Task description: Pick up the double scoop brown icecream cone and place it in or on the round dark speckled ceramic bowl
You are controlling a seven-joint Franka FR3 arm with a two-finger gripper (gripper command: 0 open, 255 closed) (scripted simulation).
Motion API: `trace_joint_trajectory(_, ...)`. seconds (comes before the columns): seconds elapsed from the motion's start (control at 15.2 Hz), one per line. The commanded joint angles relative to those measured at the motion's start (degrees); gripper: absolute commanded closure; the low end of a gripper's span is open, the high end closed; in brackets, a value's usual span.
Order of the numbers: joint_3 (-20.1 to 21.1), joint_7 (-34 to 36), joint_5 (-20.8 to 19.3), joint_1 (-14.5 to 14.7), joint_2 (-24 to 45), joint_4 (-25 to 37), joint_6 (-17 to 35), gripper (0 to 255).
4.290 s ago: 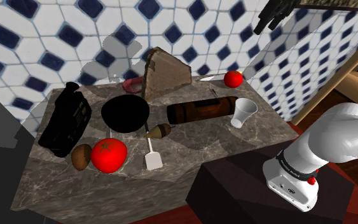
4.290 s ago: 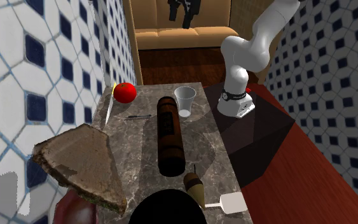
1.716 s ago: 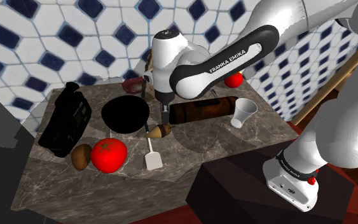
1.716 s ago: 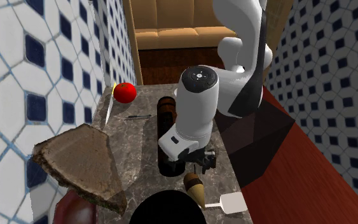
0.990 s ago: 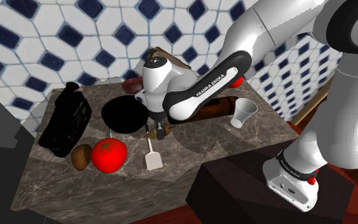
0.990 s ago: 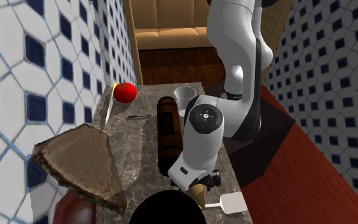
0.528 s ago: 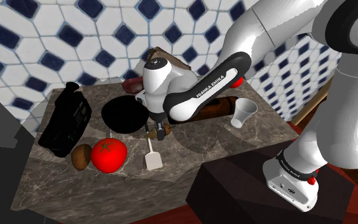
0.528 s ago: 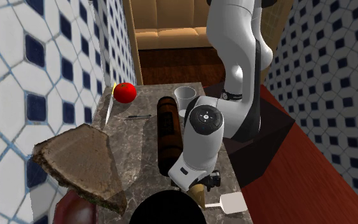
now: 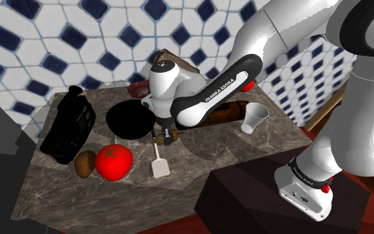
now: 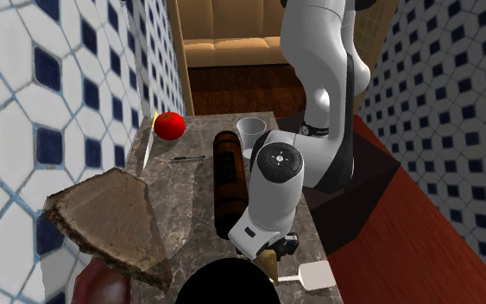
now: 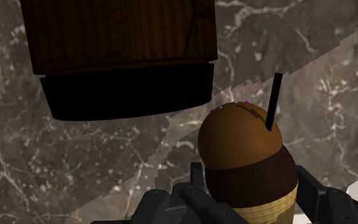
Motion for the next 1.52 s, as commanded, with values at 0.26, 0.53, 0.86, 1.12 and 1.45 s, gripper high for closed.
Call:
trace_joint_trajectory(0.26,0.5,-0.6,0.9,-0.3,-1.7,0.2,-1.8,255)
trace_joint_trajectory(0.53,1.1,-1.5,2.1,-0.7,-4.0,0.5,-4.3,255)
trace_joint_trajectory(0.86,1.6,-2.5,3.5,-1.2,-6.6,1.3,-7.5,255)
trace_joint_trajectory(1.12,1.9,-3.2,4.5,-1.4,-8.5,2.1,-10.2,255)
trace_joint_trajectory(1.45,2.3,-4.0,5.6,-1.6,-10.7,3.5,-13.6,255)
